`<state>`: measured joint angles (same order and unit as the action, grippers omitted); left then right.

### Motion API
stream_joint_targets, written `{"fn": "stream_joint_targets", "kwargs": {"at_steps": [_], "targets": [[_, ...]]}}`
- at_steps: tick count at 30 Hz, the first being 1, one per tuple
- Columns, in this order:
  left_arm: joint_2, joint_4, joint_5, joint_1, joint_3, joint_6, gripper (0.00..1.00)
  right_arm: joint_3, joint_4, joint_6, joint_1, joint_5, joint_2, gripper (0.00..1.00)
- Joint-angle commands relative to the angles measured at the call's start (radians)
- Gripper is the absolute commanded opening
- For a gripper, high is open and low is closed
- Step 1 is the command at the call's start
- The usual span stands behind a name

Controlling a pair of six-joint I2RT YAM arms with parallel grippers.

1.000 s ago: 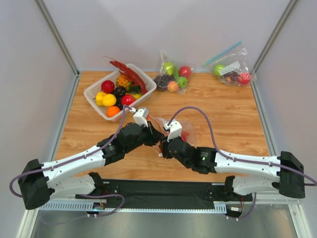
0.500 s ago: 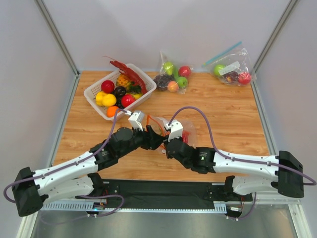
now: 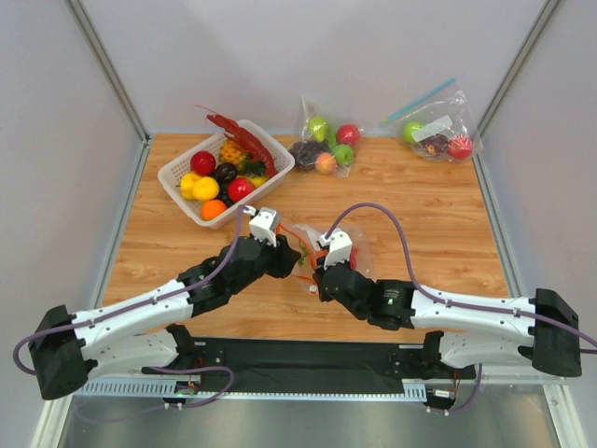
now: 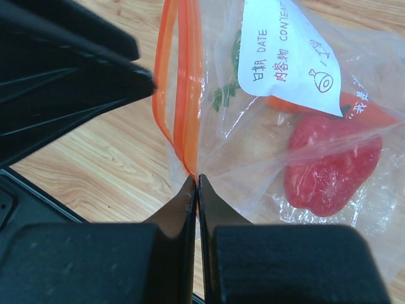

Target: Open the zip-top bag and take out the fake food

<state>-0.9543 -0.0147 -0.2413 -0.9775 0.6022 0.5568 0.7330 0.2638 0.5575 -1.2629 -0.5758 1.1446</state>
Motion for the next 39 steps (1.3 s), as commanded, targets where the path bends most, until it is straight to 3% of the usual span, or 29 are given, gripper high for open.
{"fn": "stream_joint_targets", "kwargs": {"at_steps": [1, 11, 24, 33, 39], "targets": [[-0.073, 0.012, -0.070, 0.000, 0.077, -0.089, 0.45, -0.012, -0.054, 0.030, -0.004, 0.002, -0.049, 0.01], [-0.323, -0.048, -0.016, 0.049, 0.149, -0.029, 0.54, -0.032, -0.066, 0.044, -0.003, 0.021, -0.071, 0.00], [-0.509, -0.062, -0.087, 0.068, 0.225, -0.003, 0.62, -0.049, -0.081, 0.039, -0.003, 0.050, -0.086, 0.00], [-0.593, -0.154, -0.108, 0.077, 0.237, -0.024, 0.59, -0.050, -0.100, 0.025, -0.004, 0.088, -0.080, 0.00], [-0.633, -0.188, -0.101, 0.086, 0.248, -0.011, 0.43, -0.058, -0.104, 0.021, -0.004, 0.096, -0.085, 0.00]]}}
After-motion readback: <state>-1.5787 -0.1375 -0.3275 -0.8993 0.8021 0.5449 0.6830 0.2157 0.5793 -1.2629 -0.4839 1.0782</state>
